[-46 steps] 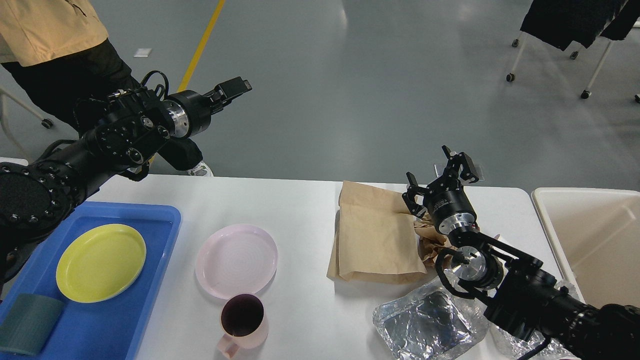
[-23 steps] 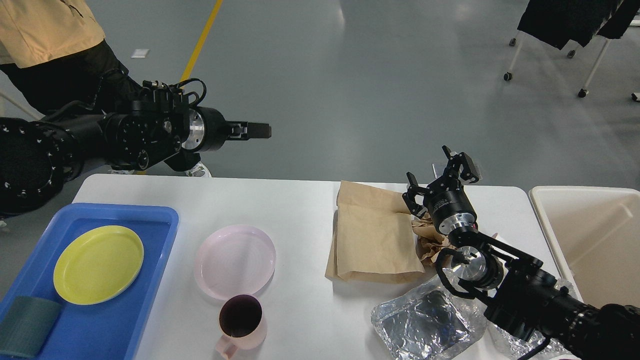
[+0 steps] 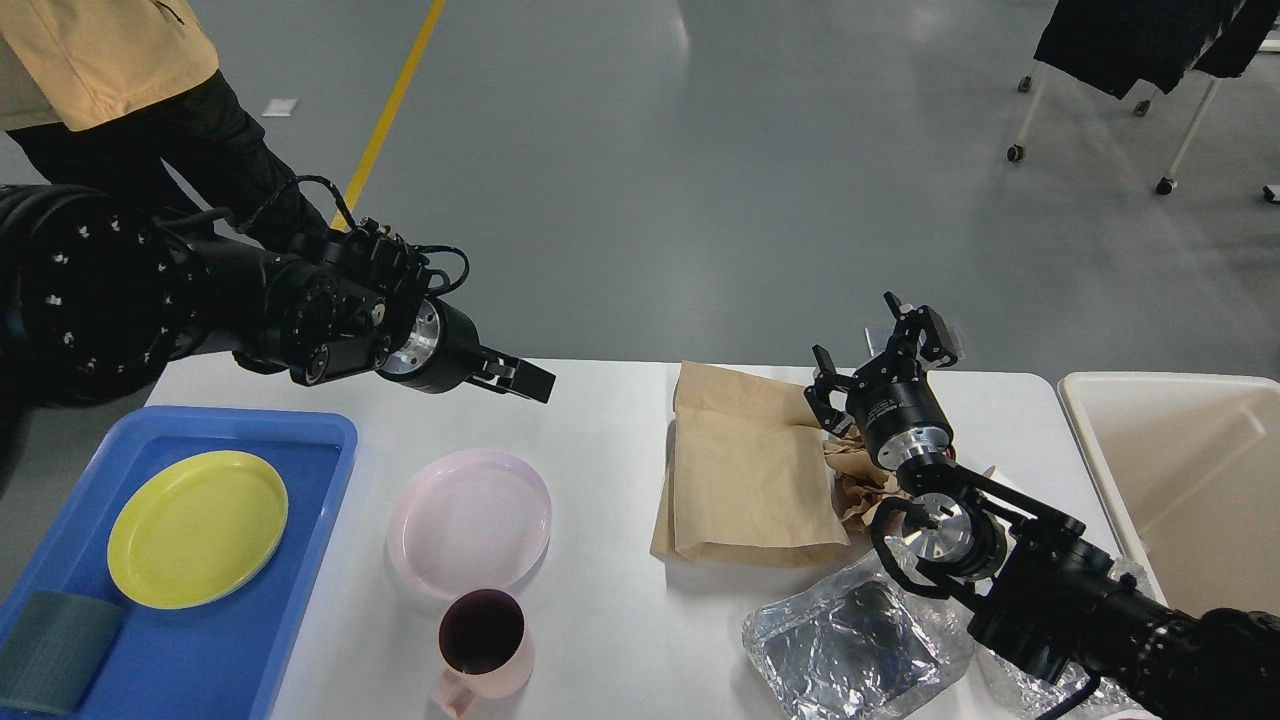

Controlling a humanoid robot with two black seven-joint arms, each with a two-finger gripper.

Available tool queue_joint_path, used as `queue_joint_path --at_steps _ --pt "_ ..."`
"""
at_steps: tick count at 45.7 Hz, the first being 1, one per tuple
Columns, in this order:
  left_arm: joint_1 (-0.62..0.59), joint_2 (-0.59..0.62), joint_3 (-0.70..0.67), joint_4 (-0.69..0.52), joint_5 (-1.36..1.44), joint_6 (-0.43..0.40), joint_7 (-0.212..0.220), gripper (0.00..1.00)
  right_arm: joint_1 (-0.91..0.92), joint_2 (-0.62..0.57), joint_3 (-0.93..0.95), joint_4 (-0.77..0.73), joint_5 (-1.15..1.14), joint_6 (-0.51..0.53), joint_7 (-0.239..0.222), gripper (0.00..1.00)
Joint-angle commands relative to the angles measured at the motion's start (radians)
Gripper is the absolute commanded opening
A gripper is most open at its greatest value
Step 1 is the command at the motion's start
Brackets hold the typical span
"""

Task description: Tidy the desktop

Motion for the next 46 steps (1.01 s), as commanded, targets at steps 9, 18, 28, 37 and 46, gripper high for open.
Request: queue_joint_path --at_steps 9,18,28,37,46 --pt "-0.001 -0.004 0.002 0.0 0.0 0.0 0.001 0.99 0.001 0.0 0.0 -0.001 0.0 0.0 0.0 1.0" --pt "0.001 0.0 0.0 0.001 0.0 0.0 -0.002 0.99 0.001 0.0 0.0 -0.001 0.0 0.0 0.0 1.0" --pt "-0.001 -0.003 0.002 0.0 -0.002 0.0 0.001 0.99 0.001 0.0 0.0 -0.001 0.0 0.0 0.0 1.0" --pt "-0.001 -0.004 0.0 0.0 -0.002 0.0 0.001 0.99 0.001 0.0 0.0 -0.001 0.0 0.0 -0.001 1.0" --pt "-0.001 -0.003 -0.001 0.0 0.0 0.0 -0.001 0.99 0.003 0.0 0.0 -0.001 0.0 0.0 0.0 1.0"
